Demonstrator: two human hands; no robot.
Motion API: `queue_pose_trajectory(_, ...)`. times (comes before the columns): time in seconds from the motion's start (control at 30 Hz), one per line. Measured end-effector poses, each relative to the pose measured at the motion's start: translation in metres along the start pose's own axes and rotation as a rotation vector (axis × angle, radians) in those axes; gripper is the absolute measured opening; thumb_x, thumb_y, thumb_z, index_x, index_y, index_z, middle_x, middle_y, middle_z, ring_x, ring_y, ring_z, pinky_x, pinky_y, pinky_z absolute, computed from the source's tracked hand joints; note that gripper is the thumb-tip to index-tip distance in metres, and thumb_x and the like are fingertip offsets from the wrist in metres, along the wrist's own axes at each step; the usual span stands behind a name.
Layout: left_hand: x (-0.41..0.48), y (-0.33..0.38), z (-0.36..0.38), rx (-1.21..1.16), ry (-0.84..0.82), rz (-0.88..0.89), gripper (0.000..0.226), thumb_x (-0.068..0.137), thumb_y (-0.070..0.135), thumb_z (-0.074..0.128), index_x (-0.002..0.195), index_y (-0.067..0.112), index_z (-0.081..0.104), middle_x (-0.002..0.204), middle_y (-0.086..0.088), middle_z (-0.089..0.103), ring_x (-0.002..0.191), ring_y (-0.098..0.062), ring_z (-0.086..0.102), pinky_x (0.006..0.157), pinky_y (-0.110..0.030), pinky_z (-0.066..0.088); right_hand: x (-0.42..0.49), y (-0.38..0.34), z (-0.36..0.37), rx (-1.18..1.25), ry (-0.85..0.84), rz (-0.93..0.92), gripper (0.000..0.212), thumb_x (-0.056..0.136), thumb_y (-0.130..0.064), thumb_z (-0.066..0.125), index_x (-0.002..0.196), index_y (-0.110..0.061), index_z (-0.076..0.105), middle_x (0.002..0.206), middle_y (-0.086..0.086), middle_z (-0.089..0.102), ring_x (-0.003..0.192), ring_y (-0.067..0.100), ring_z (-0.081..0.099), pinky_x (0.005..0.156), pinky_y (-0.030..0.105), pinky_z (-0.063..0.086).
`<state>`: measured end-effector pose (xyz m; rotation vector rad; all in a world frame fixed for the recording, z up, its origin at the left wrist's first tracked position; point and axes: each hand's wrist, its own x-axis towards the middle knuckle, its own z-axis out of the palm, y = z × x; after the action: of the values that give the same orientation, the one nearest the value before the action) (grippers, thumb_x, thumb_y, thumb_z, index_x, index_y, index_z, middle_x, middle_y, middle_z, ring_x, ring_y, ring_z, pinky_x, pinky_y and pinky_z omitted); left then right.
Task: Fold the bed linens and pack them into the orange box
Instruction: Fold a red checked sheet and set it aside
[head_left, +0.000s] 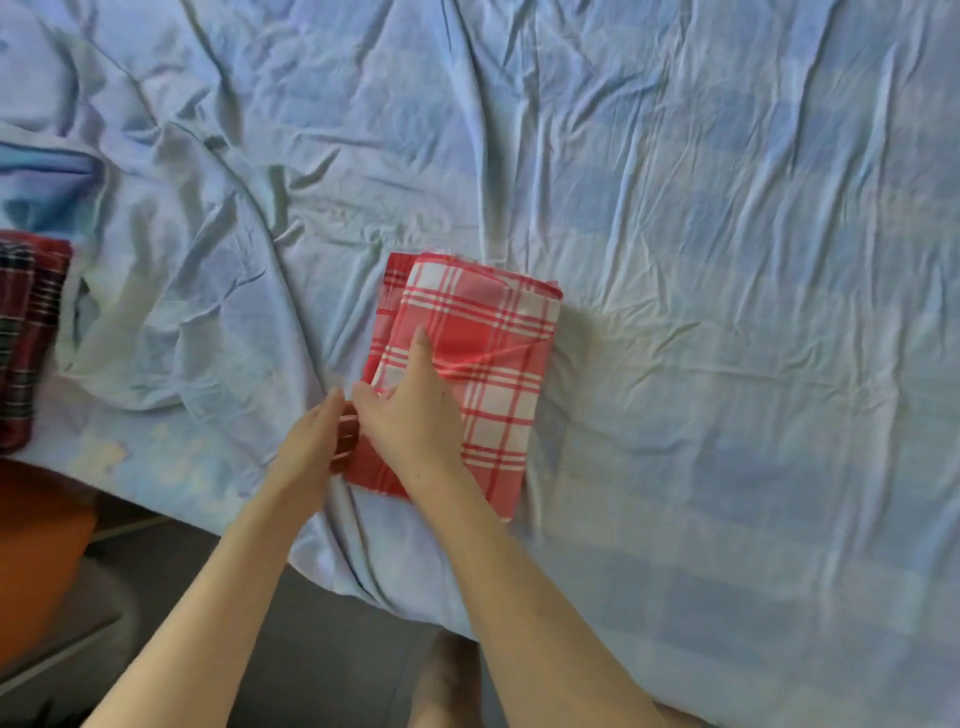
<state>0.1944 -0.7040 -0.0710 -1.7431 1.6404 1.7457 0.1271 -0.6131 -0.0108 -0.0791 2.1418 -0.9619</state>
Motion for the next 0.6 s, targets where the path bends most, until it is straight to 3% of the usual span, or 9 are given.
queue_pose_trajectory(0.07,0.004,-0.007,-0.003,0.196,-0.036,0.05,0.032,0.095,0.042,0.048,0.079,0.019,0.063,0.068,0.0,0.062,0.067,-0.018,0.057,0.067,-0.029,0.045,0.0,0.013,0.007,-0.065,0.063,-0.015,0.071,0.092,-0.029,0.052,0.151,-0.018,0.015,0.12,0.006,0.062,0.113,0.024,0.056,0.091,0.032,0.04)
queue_pose_trajectory(0.13,0.002,-0.016,0.003,0.38,-0.086,0.164,0.025,0.089,0.038,0.061,0.083,0.015,0.066,0.074,-0.002,0.065,0.072,-0.018,0.06,0.066,-0.03,0.045,-0.004,0.042,0.0,-0.113,0.235,0.0,0.062,0.091,-0.024,0.051,0.148,-0.019,0.025,0.111,0.002,0.065,0.107,0.021,0.059,0.087,0.031,0.041)
queue_pose_trajectory(0.2,-0.002,-0.021,0.01,0.415,-0.028,0.31,0.026,0.087,0.029,0.064,0.082,0.003,0.063,0.074,-0.008,0.064,0.069,-0.02,0.058,0.066,-0.034,0.046,-0.005,0.077,-0.011,-0.173,0.414,0.069,0.058,0.088,-0.023,0.052,0.143,-0.019,0.034,0.109,0.004,0.065,0.105,0.024,0.059,0.087,0.033,0.043)
queue_pose_trajectory(0.27,-0.005,-0.022,0.011,0.371,0.093,0.434,0.028,0.089,0.021,0.061,0.072,0.0,0.054,0.064,-0.008,0.054,0.059,-0.017,0.048,0.057,-0.023,0.039,-0.004,0.105,-0.02,-0.159,0.503,0.14,0.056,0.088,-0.028,0.055,0.14,-0.016,0.039,0.114,0.008,0.064,0.108,0.027,0.058,0.089,0.036,0.043)
queue_pose_trajectory(0.3,-0.004,-0.023,0.01,0.354,0.15,0.449,0.03,0.09,0.019,0.06,0.067,0.005,0.048,0.061,-0.005,0.048,0.056,-0.014,0.043,0.053,-0.017,0.034,0.0,0.115,-0.022,-0.133,0.508,0.164,0.057,0.088,-0.033,0.057,0.139,-0.014,0.04,0.118,0.009,0.062,0.111,0.028,0.057,0.091,0.037,0.043)
queue_pose_trajectory(0.4,0.009,-0.036,0.002,0.355,0.157,0.316,0.03,0.093,0.024,0.055,0.067,0.012,0.044,0.062,0.001,0.047,0.062,-0.018,0.047,0.049,-0.017,0.031,0.024,0.121,-0.024,0.003,0.445,0.155,0.073,0.086,-0.049,0.059,0.143,-0.011,0.033,0.134,0.01,0.053,0.119,0.026,0.053,0.099,0.041,0.043)
queue_pose_trajectory(0.5,0.021,-0.044,-0.004,0.405,0.13,0.276,0.035,0.092,0.034,0.056,0.068,0.012,0.043,0.064,0.001,0.048,0.062,-0.017,0.047,0.051,-0.023,0.03,0.067,0.1,-0.031,0.072,0.486,-0.012,0.081,0.083,-0.051,0.063,0.145,-0.012,0.03,0.14,0.011,0.048,0.127,0.025,0.047,0.105,0.042,0.039)
queue_pose_trajectory(0.6,0.024,-0.048,-0.009,0.402,0.118,0.323,0.035,0.092,0.037,0.056,0.069,0.013,0.043,0.066,0.001,0.049,0.059,-0.01,0.045,0.051,-0.022,0.03,0.106,0.075,-0.049,-0.058,0.443,-0.148,0.074,0.082,-0.049,0.065,0.144,-0.022,0.034,0.132,0.013,0.047,0.12,0.025,0.05,0.102,0.036,0.04)
